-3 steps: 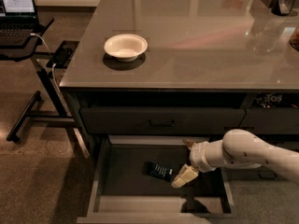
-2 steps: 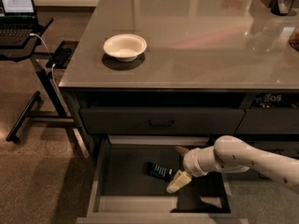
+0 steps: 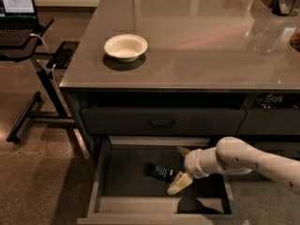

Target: Pick rxbar blueberry from middle drawer and place on counter

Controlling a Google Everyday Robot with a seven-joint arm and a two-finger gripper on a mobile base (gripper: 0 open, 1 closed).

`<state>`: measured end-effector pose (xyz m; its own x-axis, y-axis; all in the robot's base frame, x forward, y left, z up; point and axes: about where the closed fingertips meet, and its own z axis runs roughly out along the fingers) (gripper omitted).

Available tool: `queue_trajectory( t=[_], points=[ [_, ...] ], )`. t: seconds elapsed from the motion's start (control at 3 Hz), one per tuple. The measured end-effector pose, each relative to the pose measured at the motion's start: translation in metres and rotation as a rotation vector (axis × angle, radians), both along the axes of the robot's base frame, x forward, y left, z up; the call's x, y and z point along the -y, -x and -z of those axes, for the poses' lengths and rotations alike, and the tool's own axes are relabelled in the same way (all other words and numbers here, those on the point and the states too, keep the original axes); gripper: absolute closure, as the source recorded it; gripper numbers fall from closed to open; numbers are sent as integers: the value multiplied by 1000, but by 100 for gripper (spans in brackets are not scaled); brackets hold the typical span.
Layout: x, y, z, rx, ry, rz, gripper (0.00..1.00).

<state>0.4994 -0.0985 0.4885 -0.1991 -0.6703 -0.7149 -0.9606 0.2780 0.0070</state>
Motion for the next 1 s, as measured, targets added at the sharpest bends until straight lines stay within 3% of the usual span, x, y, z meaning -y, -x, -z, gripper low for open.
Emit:
queue_trajectory(
  t=[1.0],
  points=[
    [-22, -13, 53, -19, -38, 72, 0]
  ],
)
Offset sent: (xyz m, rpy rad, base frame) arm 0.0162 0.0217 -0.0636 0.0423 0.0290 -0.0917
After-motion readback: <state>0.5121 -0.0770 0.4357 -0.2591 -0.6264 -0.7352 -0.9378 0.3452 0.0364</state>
